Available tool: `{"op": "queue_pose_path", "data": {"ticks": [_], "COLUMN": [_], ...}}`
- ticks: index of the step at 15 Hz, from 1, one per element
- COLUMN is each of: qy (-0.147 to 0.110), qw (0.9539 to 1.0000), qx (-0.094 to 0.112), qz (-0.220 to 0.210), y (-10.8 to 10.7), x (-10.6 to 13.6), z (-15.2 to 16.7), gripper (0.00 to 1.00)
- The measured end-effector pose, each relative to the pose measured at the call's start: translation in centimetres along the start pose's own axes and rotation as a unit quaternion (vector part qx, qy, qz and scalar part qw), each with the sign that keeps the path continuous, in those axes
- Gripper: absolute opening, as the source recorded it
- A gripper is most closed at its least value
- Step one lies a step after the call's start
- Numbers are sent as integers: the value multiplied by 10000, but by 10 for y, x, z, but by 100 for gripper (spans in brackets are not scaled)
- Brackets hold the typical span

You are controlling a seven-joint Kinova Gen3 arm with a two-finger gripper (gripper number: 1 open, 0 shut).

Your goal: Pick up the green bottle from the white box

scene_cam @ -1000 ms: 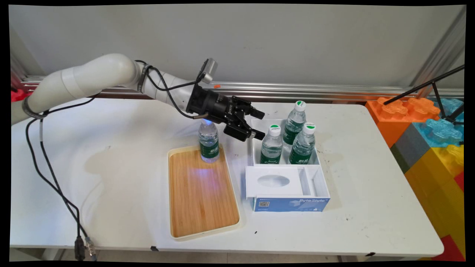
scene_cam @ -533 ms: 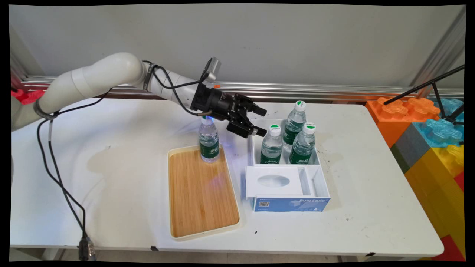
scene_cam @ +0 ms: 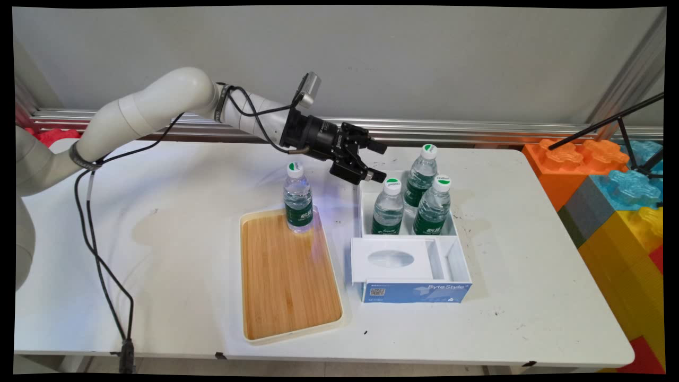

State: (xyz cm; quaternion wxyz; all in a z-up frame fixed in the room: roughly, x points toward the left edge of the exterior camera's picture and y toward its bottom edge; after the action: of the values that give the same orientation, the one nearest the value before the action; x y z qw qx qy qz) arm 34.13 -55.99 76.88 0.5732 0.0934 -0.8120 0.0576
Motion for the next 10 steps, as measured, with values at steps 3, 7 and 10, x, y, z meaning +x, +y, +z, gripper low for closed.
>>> {"op": "queue_pose_path", "data": {"ticks": [3, 7, 10], "qy": [13, -13, -20], "qw": [10000, 9999, 9999], "qx": [-15, 22, 47], "qz": [70, 122, 127], "y": [-12, -28, -39], "x": [-2, -8, -14], "z": [0, 1, 6], "gripper": [100, 100, 100]}}
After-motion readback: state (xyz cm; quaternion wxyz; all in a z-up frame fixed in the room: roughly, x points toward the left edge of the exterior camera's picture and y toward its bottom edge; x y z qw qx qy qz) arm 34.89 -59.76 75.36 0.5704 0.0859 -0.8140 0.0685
